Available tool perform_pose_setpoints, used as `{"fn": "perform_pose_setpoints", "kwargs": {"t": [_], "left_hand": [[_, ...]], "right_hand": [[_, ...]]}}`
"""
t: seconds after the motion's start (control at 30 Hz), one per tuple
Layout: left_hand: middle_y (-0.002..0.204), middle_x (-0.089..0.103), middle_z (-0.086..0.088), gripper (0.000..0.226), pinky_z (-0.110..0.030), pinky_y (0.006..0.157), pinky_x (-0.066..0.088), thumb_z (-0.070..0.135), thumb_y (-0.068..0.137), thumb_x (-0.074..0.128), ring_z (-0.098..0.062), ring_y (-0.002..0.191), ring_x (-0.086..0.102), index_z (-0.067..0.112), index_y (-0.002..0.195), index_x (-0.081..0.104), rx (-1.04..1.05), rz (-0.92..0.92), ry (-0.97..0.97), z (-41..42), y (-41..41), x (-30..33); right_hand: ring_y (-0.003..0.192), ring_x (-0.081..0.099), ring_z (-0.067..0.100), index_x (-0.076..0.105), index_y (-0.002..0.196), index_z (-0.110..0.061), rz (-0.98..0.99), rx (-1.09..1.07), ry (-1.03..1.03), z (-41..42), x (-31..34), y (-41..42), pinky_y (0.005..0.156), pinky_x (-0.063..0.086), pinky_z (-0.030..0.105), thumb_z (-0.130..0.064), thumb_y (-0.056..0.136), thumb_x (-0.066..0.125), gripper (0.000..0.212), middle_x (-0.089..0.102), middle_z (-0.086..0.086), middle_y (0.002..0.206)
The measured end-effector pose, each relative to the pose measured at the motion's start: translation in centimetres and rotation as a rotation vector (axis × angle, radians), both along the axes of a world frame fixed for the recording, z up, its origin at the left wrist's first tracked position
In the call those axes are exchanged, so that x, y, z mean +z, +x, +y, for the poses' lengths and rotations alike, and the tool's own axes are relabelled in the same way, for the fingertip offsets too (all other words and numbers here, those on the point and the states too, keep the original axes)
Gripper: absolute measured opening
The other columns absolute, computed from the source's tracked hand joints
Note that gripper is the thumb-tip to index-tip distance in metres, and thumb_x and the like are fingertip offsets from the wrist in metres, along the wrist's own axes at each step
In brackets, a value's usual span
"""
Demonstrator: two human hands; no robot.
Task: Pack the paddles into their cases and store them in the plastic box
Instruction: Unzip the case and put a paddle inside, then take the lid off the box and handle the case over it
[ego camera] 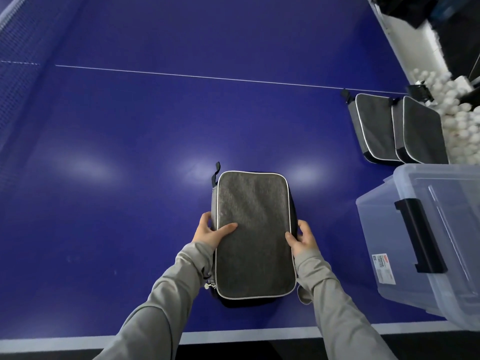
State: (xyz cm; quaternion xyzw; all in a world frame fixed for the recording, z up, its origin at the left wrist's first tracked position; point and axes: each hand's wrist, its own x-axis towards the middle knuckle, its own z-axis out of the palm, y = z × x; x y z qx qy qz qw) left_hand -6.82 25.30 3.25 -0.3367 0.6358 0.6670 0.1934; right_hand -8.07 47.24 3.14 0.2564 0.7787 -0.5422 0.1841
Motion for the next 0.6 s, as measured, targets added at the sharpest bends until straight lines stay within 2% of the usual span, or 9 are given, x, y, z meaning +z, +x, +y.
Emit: {"fn": "perform_pose_setpoints", "kwargs": {"t": [0.1,0.2,0.27,0.33,0.43,0.5,0.6], "left_hand": [[0.094,0.066,-0.004,0.066,-0.025,0.060,0.051,0.027,0.060,0.085,-0.018,0.075,0.066,0.029,0.114,0.047,0.081,0.038,0.038,0.0,0.2,0.6],[0.090,0.066,-0.006,0.069,-0.028,0.061,0.052,0.030,0.054,0.083,-0.020,0.073,0.065,0.028,0.113,0.048,0.177,0.058,0.049,0.2,0.4,1.4],[0.087,0.064,-0.003,0.069,-0.027,0.060,0.051,0.030,0.052,0.082,-0.018,0.071,0.064,0.027,0.111,0.047,0.248,0.079,0.037,0.5,0.5,2.0],[0.087,0.062,0.000,0.065,-0.026,0.062,0.049,0.024,0.060,0.086,-0.015,0.072,0.062,0.027,0.110,0.045,0.343,0.095,0.003,0.7,0.3,2.4],[0.089,0.060,0.003,0.059,-0.025,0.066,0.047,0.024,0.067,0.082,-0.012,0.075,0.060,0.027,0.111,0.043,0.499,0.105,-0.022,0.7,-0.2,3.1],[0.088,0.058,0.005,0.061,-0.022,0.062,0.045,0.026,0.068,0.082,-0.011,0.075,0.060,0.027,0.114,0.042,0.582,0.116,-0.028,0.7,-0.6,3.5],[0.085,0.056,0.009,0.063,-0.017,0.059,0.041,0.026,0.067,0.081,-0.006,0.073,0.057,0.026,0.114,0.040,0.683,0.122,-0.033,0.9,-1.4,4.1]], "right_hand": [[0.096,0.059,0.028,0.046,0.127,-0.008,0.065,0.022,-0.047,0.0,1.3,-0.2,0.095,0.048,0.042,-0.001,0.091,0.052,0.037,0.062,0.025,0.114],[0.097,0.061,0.029,0.044,0.132,-0.014,0.114,0.046,-0.062,-0.1,2.7,-0.9,0.095,0.047,0.042,-0.004,0.090,0.055,0.044,0.064,0.022,0.111],[0.100,0.060,0.027,0.041,0.134,-0.018,0.138,0.106,0.037,-0.2,3.6,-1.1,0.096,0.045,0.037,-0.011,0.088,0.060,0.051,0.064,0.016,0.110],[0.103,0.056,0.025,0.045,0.132,-0.012,0.290,0.148,0.198,-0.5,4.5,-0.5,0.096,0.042,0.034,-0.011,0.085,0.065,0.051,0.059,0.013,0.115],[0.096,0.056,0.030,0.060,0.112,-0.003,0.642,0.151,0.475,-1.8,5.6,2.7,0.086,0.044,0.040,-0.022,0.083,0.064,0.035,0.060,0.012,0.103],[0.091,0.053,0.024,0.064,0.097,-0.009,0.767,0.107,0.629,-2.7,5.7,5.3,0.077,0.038,0.035,-0.036,0.081,0.057,0.032,0.059,0.005,0.094],[0.085,0.049,0.016,0.063,0.085,-0.014,0.876,0.152,0.668,-5.0,5.4,7.9,0.071,0.032,0.030,-0.037,0.081,0.059,0.024,0.057,-0.001,0.087]]}}
